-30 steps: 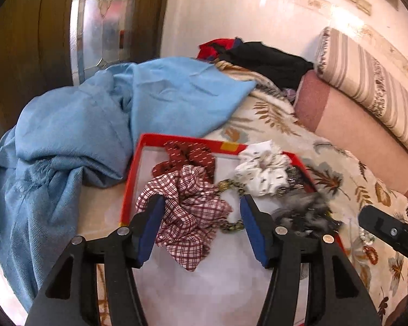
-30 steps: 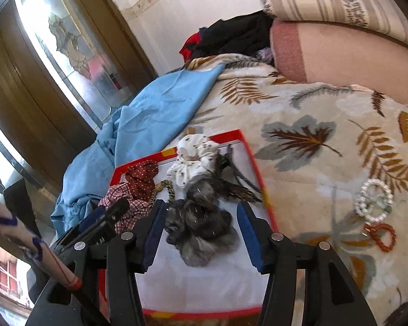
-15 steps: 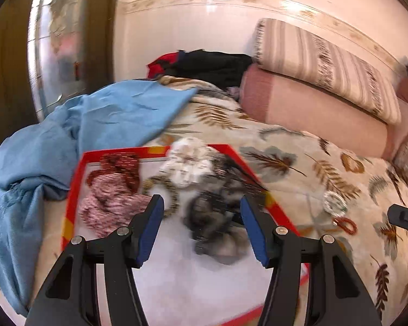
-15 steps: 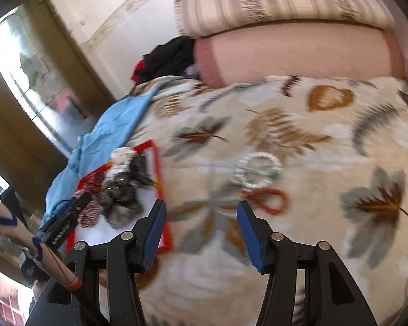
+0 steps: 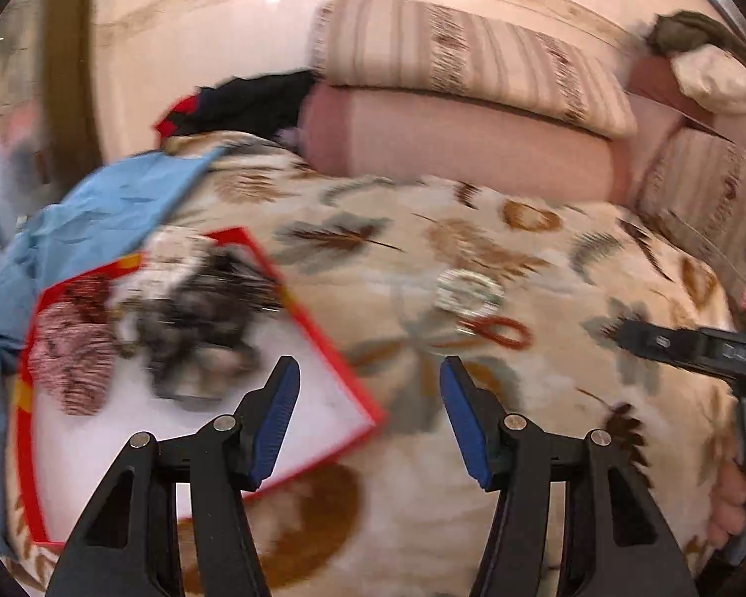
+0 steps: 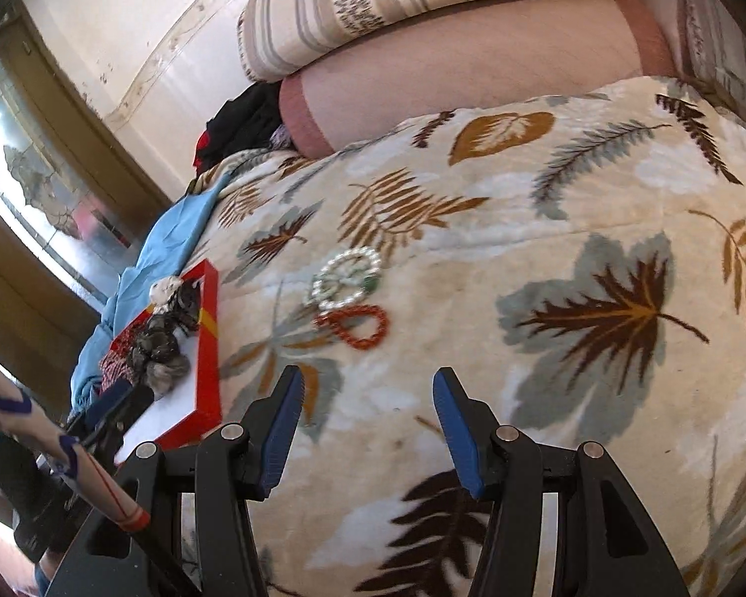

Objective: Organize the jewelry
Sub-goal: 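Move both grippers from the box toward the bracelets on the blanket, then grasp the red bead bracelet with the left gripper while the right grasps the pearl bracelet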

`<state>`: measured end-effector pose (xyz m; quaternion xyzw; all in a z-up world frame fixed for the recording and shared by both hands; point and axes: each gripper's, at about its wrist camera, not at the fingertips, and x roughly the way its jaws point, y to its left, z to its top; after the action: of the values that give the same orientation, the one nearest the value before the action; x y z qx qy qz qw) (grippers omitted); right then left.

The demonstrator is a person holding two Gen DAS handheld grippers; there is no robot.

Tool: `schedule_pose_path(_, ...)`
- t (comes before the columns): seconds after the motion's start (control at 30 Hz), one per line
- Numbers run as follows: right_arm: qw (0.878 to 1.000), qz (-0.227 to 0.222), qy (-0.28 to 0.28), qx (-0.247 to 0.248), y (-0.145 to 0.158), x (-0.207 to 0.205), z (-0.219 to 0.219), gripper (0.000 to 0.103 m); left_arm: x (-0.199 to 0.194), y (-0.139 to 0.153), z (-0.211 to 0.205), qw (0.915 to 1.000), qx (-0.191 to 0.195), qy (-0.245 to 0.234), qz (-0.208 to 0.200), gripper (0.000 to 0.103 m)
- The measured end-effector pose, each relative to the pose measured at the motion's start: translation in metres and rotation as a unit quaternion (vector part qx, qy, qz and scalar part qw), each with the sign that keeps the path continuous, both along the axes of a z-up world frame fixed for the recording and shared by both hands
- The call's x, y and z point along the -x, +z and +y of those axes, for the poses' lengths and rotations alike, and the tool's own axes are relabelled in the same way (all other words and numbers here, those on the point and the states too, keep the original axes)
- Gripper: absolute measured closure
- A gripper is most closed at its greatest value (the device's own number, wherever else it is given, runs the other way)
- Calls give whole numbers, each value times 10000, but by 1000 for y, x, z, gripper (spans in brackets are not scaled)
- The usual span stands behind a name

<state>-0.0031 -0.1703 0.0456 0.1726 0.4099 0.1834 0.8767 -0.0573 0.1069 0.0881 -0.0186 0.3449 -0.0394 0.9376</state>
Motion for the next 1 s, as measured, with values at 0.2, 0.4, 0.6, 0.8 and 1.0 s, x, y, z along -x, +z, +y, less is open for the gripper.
schedule_pose_path(0.2,9986,113,-256,-441,-8,-8,-36,45,-35,-20,-40,9904,908,-595,852,45)
schedule_pose_path(0.4,9967,-40,-404,-706,5,-6,-58,43,-84,-50,-76,9837,1012,-491,1402,46)
schedule_pose_path(0.6,9956,-137,-432,-816,11,-4,-69,42,-133,-73,-97,9843,854,-127,1542,46)
schedule_pose_path(0.8,9952,-117,-483,-848,10,-7,-72,42,-141,-75,-110,9911,314,-1,1292,84)
schedule_pose_path(1.0,9949,-85,-487,-884,9,-8,-73,42,-97,-72,-91,9908,486,-327,1223,96)
